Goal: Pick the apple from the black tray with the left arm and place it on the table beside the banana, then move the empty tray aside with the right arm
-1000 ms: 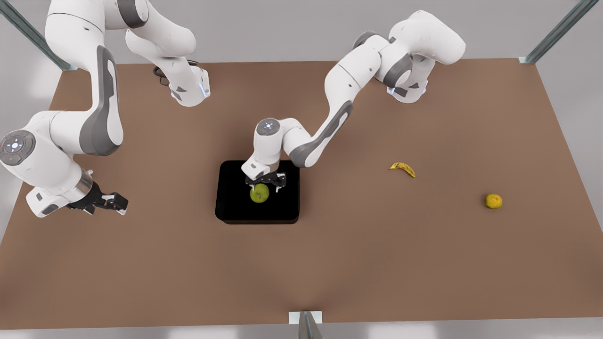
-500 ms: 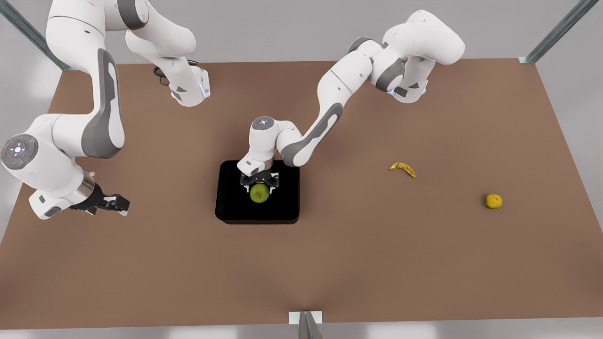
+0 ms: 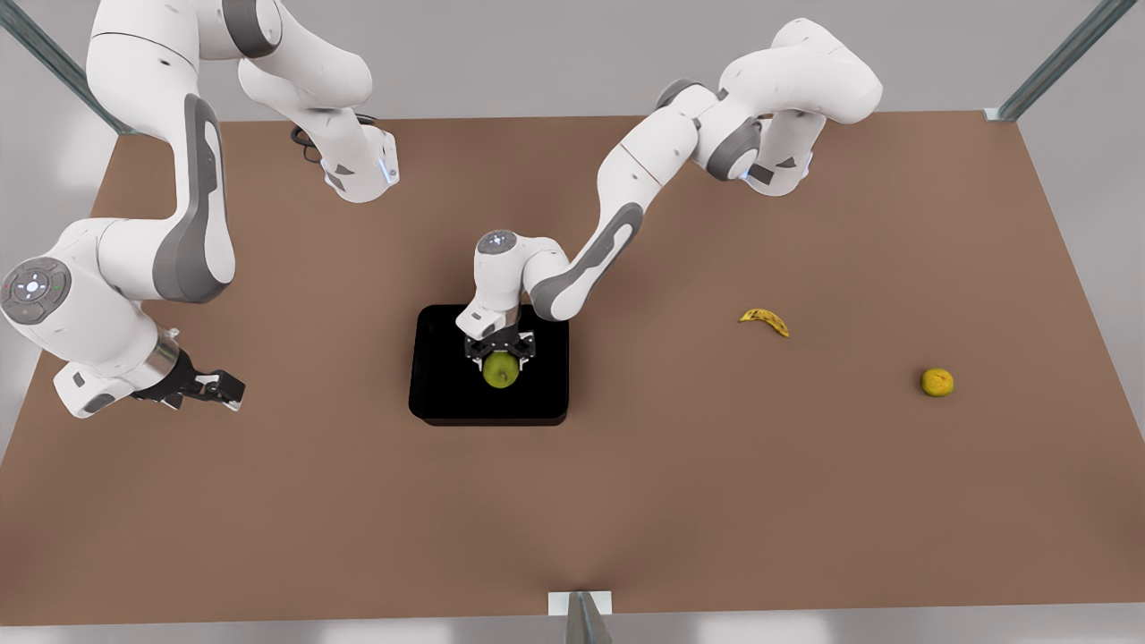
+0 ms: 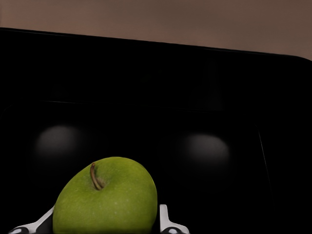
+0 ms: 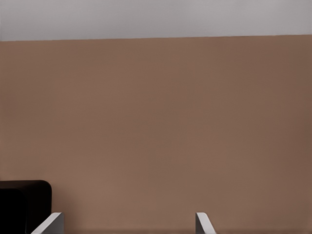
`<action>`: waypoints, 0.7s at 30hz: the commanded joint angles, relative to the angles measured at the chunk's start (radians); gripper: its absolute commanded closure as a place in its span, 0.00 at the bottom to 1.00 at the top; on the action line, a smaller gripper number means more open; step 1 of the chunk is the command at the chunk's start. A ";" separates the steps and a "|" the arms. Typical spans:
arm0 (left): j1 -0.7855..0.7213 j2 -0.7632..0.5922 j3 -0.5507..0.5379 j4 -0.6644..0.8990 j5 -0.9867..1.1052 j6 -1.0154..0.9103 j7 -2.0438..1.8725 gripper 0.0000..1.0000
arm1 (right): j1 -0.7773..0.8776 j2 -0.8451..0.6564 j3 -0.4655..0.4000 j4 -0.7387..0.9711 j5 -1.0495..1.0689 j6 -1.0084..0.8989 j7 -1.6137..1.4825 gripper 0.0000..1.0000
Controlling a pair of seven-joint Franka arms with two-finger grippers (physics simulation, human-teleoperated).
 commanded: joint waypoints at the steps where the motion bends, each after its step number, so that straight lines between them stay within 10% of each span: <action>1: -0.005 0.005 0.006 -0.001 0.007 -0.004 -0.083 0.18 | -0.001 -0.001 0.000 0.001 0.001 0.000 -0.001 0.00; 6: 0.013 -0.080 -0.009 -0.001 -0.049 -0.151 -0.012 0.20 | -0.001 -0.001 0.000 0.001 0.001 0.000 -0.001 0.00; 13: 0.432 -0.419 -0.008 -0.044 -0.444 -0.623 0.756 0.18 | 0.062 -0.022 0.086 0.054 -0.002 -0.110 0.159 0.00; 16: 0.674 -0.650 -0.001 -0.533 -0.442 -0.370 1.258 0.16 | 0.215 -0.015 0.087 0.083 -0.008 -0.175 0.217 0.00; 21: 0.862 -0.638 0.035 -0.687 -0.396 -0.302 1.596 0.13 | 0.217 -0.045 0.084 0.022 0.219 -0.228 0.301 0.12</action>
